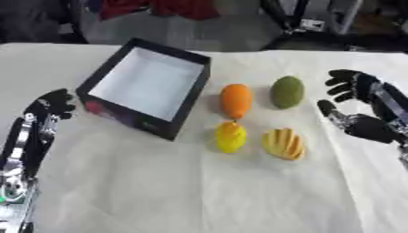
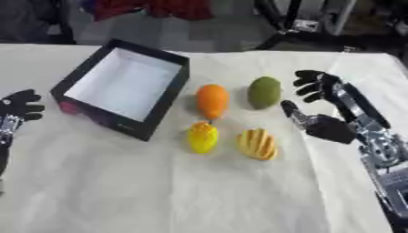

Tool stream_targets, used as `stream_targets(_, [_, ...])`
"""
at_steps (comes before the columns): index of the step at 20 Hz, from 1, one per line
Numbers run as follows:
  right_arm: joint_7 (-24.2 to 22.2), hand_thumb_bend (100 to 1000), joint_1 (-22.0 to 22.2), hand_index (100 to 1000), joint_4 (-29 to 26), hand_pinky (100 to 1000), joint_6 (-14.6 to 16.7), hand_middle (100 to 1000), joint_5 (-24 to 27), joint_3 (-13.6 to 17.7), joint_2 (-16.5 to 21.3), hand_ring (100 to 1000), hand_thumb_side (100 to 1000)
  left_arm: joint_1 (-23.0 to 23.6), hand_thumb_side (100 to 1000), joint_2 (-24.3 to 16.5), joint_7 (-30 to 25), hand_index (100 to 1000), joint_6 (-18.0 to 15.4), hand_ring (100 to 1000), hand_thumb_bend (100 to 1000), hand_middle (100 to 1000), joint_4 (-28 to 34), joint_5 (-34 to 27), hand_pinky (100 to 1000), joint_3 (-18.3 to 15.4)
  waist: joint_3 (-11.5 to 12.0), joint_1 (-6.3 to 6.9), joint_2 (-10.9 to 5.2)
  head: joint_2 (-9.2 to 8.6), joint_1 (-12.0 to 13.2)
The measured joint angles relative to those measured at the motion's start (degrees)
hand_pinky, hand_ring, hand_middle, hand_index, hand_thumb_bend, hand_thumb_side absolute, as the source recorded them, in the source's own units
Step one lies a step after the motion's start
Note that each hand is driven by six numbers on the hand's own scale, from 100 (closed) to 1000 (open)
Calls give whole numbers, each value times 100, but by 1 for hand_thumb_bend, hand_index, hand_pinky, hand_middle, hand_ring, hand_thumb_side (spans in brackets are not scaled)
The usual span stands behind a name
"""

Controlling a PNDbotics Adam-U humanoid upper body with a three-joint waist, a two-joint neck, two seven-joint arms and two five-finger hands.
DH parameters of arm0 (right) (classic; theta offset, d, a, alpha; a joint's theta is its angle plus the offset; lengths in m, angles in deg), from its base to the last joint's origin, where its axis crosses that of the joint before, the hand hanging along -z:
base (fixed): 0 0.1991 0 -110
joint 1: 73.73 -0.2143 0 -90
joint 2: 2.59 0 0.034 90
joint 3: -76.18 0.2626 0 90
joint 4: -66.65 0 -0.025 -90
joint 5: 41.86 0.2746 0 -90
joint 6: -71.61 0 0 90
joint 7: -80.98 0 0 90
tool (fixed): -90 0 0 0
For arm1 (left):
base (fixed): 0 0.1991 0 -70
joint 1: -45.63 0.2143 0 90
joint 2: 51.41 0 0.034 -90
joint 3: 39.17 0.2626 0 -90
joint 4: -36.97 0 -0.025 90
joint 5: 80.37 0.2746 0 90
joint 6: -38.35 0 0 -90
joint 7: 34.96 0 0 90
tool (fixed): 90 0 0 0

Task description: Pick up objects on the table and place them in the box.

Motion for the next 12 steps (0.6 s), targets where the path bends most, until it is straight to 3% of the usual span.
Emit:
stream_targets(7, [-513, 331, -527, 872, 701, 706, -56, 737, -228, -477, 202, 726, 456, 0, 873, 0, -32, 842, -4, 721, 468, 731, 0, -2, 745, 11, 50, 0, 0, 0, -37])
stream_targets(12, [-791, 332, -638, 870, 993, 715, 22, 743, -614, -624, 204, 729, 458, 0, 873, 1, -49, 841, -7, 721, 466, 731, 0, -3, 745, 34, 73, -4, 0, 0, -44])
